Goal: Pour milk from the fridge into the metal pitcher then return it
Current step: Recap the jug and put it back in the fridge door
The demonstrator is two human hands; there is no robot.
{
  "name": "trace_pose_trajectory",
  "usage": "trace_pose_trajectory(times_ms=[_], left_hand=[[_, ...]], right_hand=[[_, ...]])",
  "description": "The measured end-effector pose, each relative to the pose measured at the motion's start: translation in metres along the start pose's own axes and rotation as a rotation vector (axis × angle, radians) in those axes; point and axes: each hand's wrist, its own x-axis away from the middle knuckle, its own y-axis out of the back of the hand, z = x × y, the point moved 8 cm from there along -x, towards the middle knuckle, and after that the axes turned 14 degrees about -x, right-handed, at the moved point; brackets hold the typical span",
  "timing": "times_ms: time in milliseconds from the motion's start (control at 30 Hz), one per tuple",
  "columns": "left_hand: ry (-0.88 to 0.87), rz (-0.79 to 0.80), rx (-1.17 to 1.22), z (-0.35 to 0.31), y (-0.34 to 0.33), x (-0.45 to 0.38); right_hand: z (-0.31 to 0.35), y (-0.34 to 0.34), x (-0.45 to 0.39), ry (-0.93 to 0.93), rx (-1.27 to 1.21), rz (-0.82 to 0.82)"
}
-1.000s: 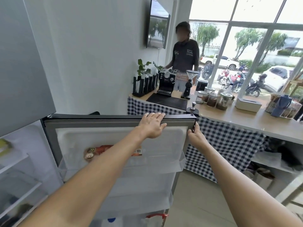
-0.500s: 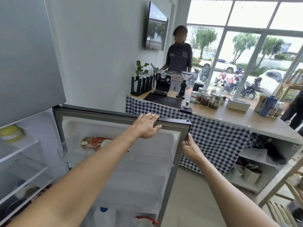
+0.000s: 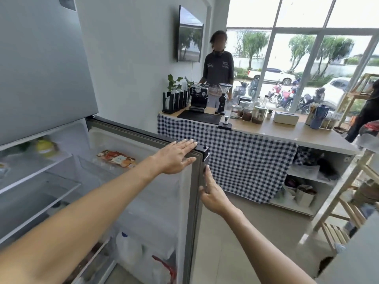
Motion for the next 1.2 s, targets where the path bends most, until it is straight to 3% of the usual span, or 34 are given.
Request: trace_pose_trajectory(times_ms=[233, 667, 933, 1200], left_hand=[[0.074, -0.082, 0.061, -0.006, 0.019, 0.092], [0.19, -0.132, 0.186, 0.032, 0.027, 0.243], [0.256, 0.013, 0.107, 0.101, 0.007, 0.336], [0.351, 0.099, -0.233, 0.176, -0.011, 0.411]], right_hand=[[0.004, -0.052, 0.055, -0.077, -0.183, -0.095], [0.047, -0.199, 0.12, 0.204, -0.178, -0.025], [0.103, -0.32, 0.126, 0.273, -0.26, 0.162], [0.164, -0.414, 0.125, 0.434, -0.137, 0.183]])
